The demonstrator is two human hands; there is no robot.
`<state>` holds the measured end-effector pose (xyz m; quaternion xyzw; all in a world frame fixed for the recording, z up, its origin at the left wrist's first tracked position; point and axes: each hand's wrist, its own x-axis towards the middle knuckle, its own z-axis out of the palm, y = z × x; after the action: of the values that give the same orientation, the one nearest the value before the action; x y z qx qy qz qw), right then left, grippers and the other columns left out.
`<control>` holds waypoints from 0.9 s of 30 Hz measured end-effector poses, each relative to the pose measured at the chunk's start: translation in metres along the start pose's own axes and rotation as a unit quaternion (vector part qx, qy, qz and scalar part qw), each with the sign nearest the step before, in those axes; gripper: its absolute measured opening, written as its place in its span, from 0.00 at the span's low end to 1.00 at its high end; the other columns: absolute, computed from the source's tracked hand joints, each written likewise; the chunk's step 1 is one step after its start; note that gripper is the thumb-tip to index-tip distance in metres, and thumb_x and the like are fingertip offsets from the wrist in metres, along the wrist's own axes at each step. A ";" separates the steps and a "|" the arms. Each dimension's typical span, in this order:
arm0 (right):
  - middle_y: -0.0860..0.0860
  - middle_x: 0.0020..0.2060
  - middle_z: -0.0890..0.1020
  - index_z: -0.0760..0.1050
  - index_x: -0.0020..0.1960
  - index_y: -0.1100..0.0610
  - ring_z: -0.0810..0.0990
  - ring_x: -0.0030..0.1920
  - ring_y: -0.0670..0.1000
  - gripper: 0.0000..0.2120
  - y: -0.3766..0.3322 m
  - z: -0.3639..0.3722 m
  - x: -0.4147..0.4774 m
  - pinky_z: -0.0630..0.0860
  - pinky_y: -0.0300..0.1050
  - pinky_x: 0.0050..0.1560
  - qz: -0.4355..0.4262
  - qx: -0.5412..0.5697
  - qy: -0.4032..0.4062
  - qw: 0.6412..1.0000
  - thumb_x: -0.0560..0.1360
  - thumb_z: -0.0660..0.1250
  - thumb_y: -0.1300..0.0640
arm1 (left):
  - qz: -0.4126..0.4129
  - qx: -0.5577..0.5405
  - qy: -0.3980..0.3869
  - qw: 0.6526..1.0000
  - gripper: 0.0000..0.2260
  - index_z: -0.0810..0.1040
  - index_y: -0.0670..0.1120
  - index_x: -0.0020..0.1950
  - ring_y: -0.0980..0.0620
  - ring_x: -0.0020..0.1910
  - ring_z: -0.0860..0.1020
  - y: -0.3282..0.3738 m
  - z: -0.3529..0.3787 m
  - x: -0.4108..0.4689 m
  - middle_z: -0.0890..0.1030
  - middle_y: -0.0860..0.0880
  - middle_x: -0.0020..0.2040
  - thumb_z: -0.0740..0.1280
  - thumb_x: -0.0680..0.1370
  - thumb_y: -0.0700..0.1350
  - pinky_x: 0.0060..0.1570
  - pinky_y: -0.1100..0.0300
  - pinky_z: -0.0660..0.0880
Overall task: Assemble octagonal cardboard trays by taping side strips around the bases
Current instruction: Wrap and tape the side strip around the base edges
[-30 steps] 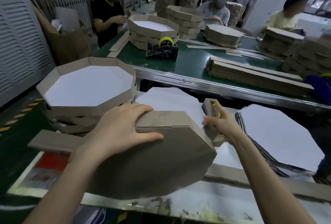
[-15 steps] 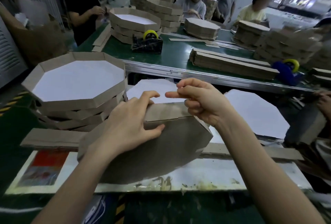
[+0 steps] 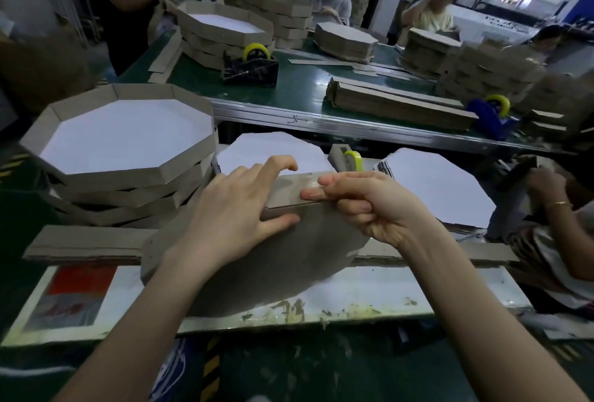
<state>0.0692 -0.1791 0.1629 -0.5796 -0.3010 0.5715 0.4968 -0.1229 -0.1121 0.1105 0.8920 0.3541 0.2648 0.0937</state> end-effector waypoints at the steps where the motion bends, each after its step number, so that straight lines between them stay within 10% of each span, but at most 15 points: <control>1: 0.65 0.49 0.82 0.75 0.44 0.64 0.59 0.17 0.40 0.08 0.001 0.000 -0.002 0.53 0.29 0.17 0.000 -0.001 0.000 1.000 0.78 0.60 0.71 | 0.001 0.009 -0.004 1.000 0.26 0.58 0.61 0.64 0.47 0.50 0.75 -0.001 0.000 0.000 0.78 0.53 0.53 0.66 0.71 0.64 0.44 0.53 0.67; 10: 0.72 0.58 0.77 0.75 0.43 0.64 0.59 0.17 0.40 0.08 0.008 0.003 -0.012 0.53 0.29 0.16 -0.005 -0.004 -0.018 1.000 0.79 0.60 0.71 | 0.010 0.053 -0.049 0.997 0.26 0.59 0.68 0.72 0.51 0.57 0.73 -0.003 -0.001 0.003 0.74 0.55 0.59 0.58 0.74 0.65 0.52 0.54 0.68; 20: 0.55 0.49 0.86 0.82 0.46 0.63 0.59 0.18 0.41 0.12 0.021 -0.003 -0.012 0.51 0.33 0.21 -0.030 -0.076 -0.079 0.994 0.77 0.60 0.72 | 0.000 0.046 -0.076 0.996 0.25 0.59 0.71 0.72 0.51 0.58 0.71 -0.009 -0.003 0.005 0.72 0.54 0.60 0.52 0.74 0.67 0.50 0.54 0.66; 27: 0.42 0.23 0.79 0.77 0.60 0.64 0.60 0.17 0.41 0.17 0.027 -0.009 -0.008 0.54 0.32 0.21 -0.030 -0.107 -0.120 0.986 0.78 0.56 0.72 | 0.000 0.029 -0.094 0.995 0.28 0.58 0.71 0.72 0.51 0.58 0.71 -0.009 -0.003 0.009 0.72 0.54 0.60 0.44 0.71 0.70 0.51 0.53 0.66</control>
<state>0.0708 -0.1969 0.1393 -0.5470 -0.4354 0.5862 0.4092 -0.1243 -0.0997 0.1136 0.9154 0.3510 0.1696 0.1002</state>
